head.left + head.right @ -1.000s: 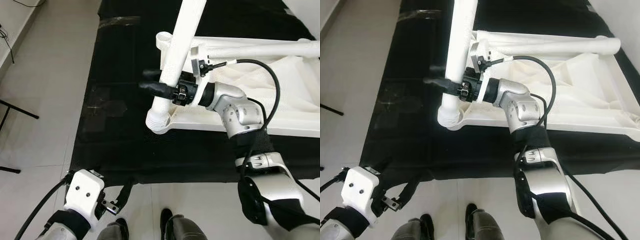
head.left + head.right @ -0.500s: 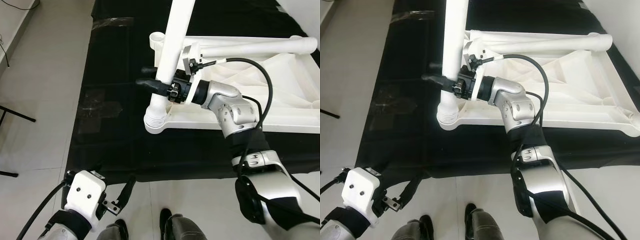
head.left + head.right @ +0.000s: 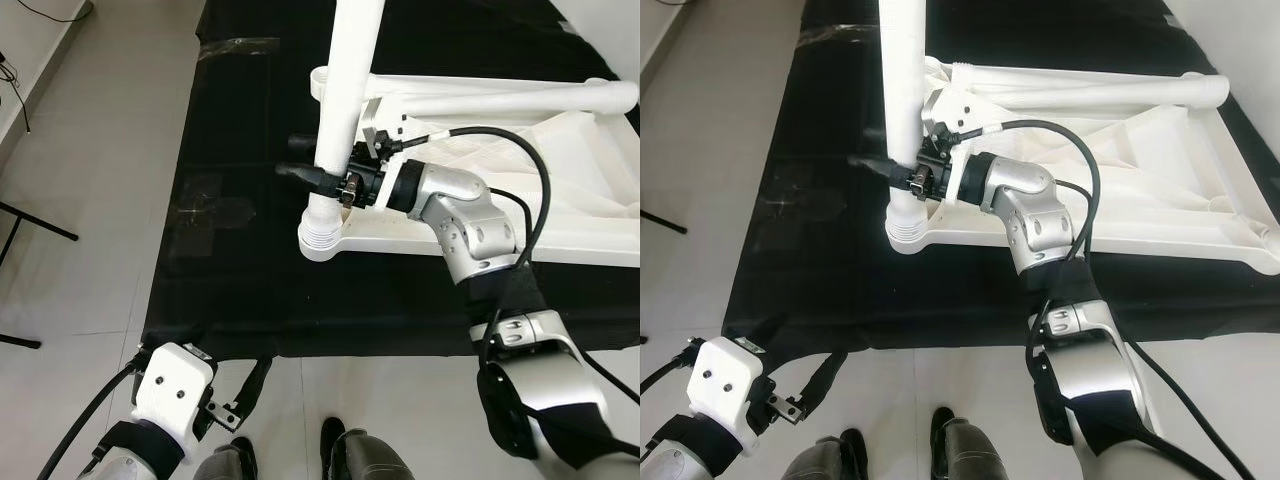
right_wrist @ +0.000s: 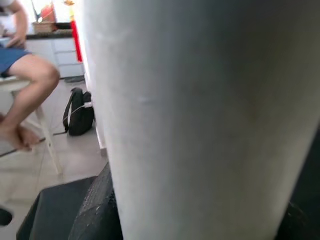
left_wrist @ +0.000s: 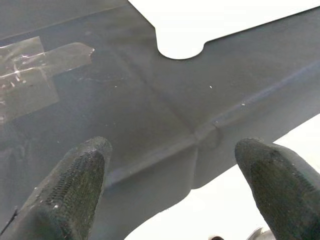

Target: Building children table

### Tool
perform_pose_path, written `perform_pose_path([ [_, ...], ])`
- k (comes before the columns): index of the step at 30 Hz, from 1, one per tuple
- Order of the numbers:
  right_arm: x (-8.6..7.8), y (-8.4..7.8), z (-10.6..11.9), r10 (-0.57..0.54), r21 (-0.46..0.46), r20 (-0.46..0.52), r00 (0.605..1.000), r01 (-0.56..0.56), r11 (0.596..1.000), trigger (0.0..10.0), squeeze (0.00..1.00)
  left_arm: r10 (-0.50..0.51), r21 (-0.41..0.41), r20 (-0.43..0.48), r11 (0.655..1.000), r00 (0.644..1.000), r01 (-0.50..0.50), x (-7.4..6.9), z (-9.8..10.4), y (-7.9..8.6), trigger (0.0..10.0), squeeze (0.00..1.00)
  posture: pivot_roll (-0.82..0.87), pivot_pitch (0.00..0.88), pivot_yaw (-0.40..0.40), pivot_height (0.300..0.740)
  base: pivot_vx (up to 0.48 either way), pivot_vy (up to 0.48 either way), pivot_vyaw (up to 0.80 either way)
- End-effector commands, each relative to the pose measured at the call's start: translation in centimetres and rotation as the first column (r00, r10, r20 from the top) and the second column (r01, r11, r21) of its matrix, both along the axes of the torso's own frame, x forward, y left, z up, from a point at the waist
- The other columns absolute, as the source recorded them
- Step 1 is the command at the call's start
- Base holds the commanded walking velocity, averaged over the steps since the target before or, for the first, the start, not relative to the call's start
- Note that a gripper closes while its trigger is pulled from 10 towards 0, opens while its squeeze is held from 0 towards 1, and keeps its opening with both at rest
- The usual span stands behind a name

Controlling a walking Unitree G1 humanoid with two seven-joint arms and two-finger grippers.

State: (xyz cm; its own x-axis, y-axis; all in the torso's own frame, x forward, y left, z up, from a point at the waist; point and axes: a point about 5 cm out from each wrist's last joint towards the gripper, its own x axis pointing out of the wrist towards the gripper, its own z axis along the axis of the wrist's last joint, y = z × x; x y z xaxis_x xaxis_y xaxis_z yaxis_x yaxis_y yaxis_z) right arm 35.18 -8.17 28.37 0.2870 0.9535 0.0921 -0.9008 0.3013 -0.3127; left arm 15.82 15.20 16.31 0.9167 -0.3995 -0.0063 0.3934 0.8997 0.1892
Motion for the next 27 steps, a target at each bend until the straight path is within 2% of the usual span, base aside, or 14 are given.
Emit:
perform_pose_path([
  [1,-0.5,0.5,-2.3,0.038,-0.076,-0.057,0.998,-0.042,0.996,10.0,0.0,-0.001,0.004,-0.017,1.0,1.0,0.001,-0.2,-0.4,0.0,10.0,0.0,-0.19,0.324,-0.072,0.74,0.0,0.0,0.0],
  [3,-1.2,0.8,-2.9,0.055,-0.12,-0.031,0.998,-0.059,0.991,10.0,0.0,-0.001,0.006,-0.014,1.0,1.0,0.001,-0.1,-0.5,0.0,10.0,0.0,-0.2,0.317,-0.073,0.74,0.0,0.0,0.0],
  [8,-1.3,0.7,-3.3,0.06,-0.18,0.004,0.998,-0.058,0.982,10.0,0.0,0.0,0.007,-0.011,1.0,1.0,0.0,0.1,-0.6,0.0,10.0,0.0,-0.2,0.314,-0.074,0.74,0.0,0.0,0.0],
  [13,-1.5,0.8,-2.6,0.117,-0.31,0.068,0.991,-0.091,0.946,10.0,0.0,0.002,0.007,-0.003,1.0,1.0,-0.002,0.3,-0.7,-0.1,10.0,0.0,-0.21,0.297,-0.081,0.74,0.0,0.0,0.0],
  [16,-1.7,0.8,-2.4,0.133,-0.331,0.068,0.989,-0.103,0.938,10.0,0.0,0.003,0.007,-0.001,1.0,1.0,-0.003,0.3,-0.7,-0.2,10.0,0.0,-0.21,0.296,-0.086,0.74,0.0,0.0,0.0],
  [20,-1.8,1.0,-2.0,0.158,-0.328,0.033,0.987,-0.139,0.934,10.0,0.0,0.007,0.005,0.002,1.0,1.0,-0.007,0.4,-0.7,-0.2,10.0,0.0,-0.21,0.294,-0.09,0.74,0.0,0.0,0.0],
  [22,-1.4,1.5,-1.4,0.129,-0.269,-0.028,0.991,-0.132,0.954,10.0,0.0,0.009,0.004,0.005,1.0,1.0,-0.009,0.4,-0.7,-0.2,10.0,0.0,-0.21,0.292,-0.091,0.74,0.0,0.0,0.0],
  [23,-1.4,1.5,-1.4,0.129,-0.269,-0.028,0.991,-0.132,0.954,10.0,0.0,0.009,0.004,0.005,1.0,1.0,-0.009,0.4,-0.7,-0.2,10.0,0.0,-0.21,0.292,-0.091,0.74,0.0,0.0,0.0],
  [25,-1.0,1.7,-1.2,0.093,-0.232,-0.058,0.994,-0.104,0.967,10.0,0.0,0.009,0.004,0.005,1.0,1.0,-0.009,0.4,-0.8,-0.2,10.0,0.0,-0.21,0.292,-0.091,0.74,0.0,0.0,0.0],
  [27,0.4,1.5,-1.1,-0.044,-0.16,-0.114,0.993,0.025,0.987,10.0,0.0,0.011,0.002,0.008,1.0,1.0,-0.011,0.4,-0.8,-0.3,10.0,0.0,-0.21,0.292,-0.093,0.74,0.0,0.0,0.0],
])
